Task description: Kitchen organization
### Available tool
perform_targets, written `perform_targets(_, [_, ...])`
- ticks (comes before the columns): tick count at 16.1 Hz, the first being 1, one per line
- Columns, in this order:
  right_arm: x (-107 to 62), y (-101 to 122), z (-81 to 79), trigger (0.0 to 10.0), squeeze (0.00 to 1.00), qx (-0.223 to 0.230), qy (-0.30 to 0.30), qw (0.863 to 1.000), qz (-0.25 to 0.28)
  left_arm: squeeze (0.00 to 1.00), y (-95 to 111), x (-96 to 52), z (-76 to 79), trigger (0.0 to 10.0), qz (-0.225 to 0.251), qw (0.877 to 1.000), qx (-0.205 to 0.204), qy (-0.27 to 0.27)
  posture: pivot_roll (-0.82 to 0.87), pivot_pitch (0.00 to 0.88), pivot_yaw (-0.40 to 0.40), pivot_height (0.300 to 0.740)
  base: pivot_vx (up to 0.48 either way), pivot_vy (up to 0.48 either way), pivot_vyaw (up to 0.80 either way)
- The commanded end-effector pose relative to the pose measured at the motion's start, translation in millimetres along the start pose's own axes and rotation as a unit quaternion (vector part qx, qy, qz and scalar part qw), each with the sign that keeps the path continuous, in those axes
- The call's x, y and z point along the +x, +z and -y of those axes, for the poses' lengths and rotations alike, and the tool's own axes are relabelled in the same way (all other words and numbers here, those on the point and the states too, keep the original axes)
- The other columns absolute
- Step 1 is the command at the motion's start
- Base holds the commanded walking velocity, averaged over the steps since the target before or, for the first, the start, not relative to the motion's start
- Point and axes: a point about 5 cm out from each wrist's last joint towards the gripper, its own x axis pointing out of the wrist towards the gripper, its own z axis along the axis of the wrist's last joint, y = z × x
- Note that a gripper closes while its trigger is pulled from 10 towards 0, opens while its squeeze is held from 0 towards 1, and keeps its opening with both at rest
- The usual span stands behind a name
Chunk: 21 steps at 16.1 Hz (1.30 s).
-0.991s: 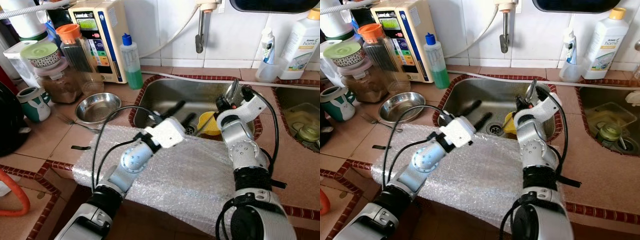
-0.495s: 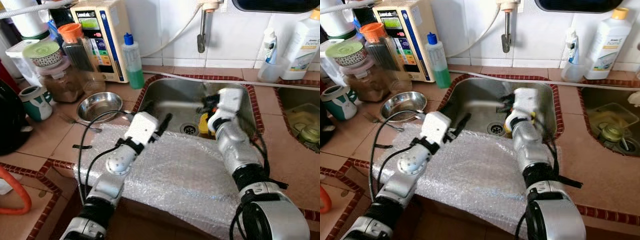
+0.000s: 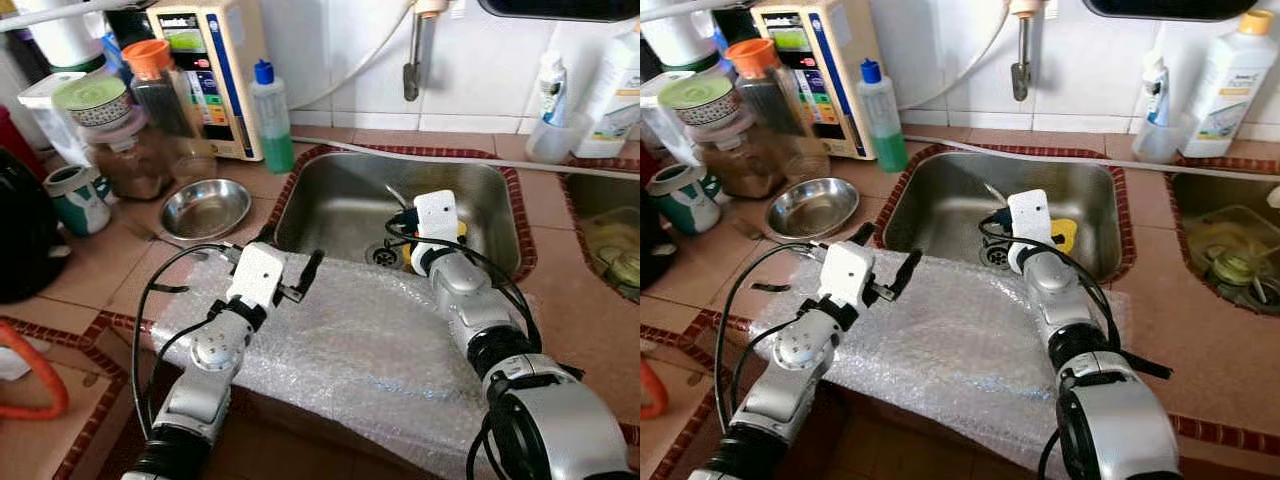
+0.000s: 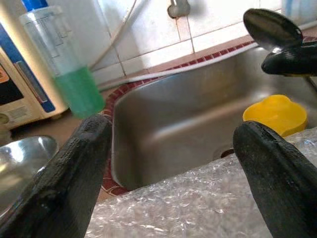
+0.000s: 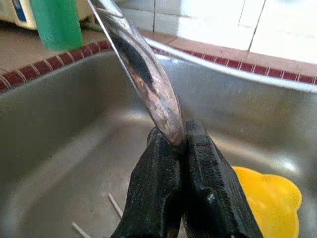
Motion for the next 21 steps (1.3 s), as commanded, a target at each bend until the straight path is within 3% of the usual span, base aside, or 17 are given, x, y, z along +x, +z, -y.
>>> perform_targets(1, [2.7, 7, 1.7, 0.0, 0.0, -0.004, -0.008, 1.0, 0.014, 1.0, 2, -1.1, -1.5, 10.0, -0.002, 1.0, 0.002, 0.0, 0.07, 0.001, 0.127, 0.74, 0.0, 0.0, 0.0])
perform_targets(5, [-1.6, -5, 8.8, 0.0, 0.0, -0.012, -0.016, 1.0, -0.013, 1.0, 3, -0.7, 4.2, 10.0, -0.008, 1.0, -0.001, -0.009, 0.06, 0.0, 0.135, 0.74, 0.0, 0.0, 0.0])
perform_targets(6, [-3.0, -10, 11.0, 2.5, 0.68, -0.013, -0.019, 0.999, -0.027, 1.0, 2, -1.1, 3.7, 10.0, -0.011, 1.0, 0.001, -0.011, 0.06, 0.0, 0.135, 0.74, 0.0, 0.0, 0.0])
perform_targets(7, [-3.8, -13, 11.0, 4.4, 1.0, -0.008, -0.016, 0.999, -0.034, 1.0, 2, -1.3, 2.5, 10.0, -0.013, 1.0, 0.003, -0.009, 0.06, 0.0, 0.135, 0.74, 0.0, 0.0, 0.0])
perform_targets(8, [-4.7, -16, 10.8, 10.0, 1.0, -0.008, -0.014, 0.999, -0.045, 1.0, 1, -1.1, 1.3, 10.0, -0.014, 1.0, 0.004, -0.007, 0.07, 0.0, 0.133, 0.74, 0.0, 0.0, 0.0])
perform_targets(21, [-3.4, -15, -1.1, 10.0, 1.0, 0.012, 0.02, 0.999, -0.037, 1.0, -5, -2.7, 1.1, 10.0, -0.043, 0.999, 0.005, -0.005, 0.06, 0.0, 0.132, 0.74, 0.0, 0.0, 0.0])
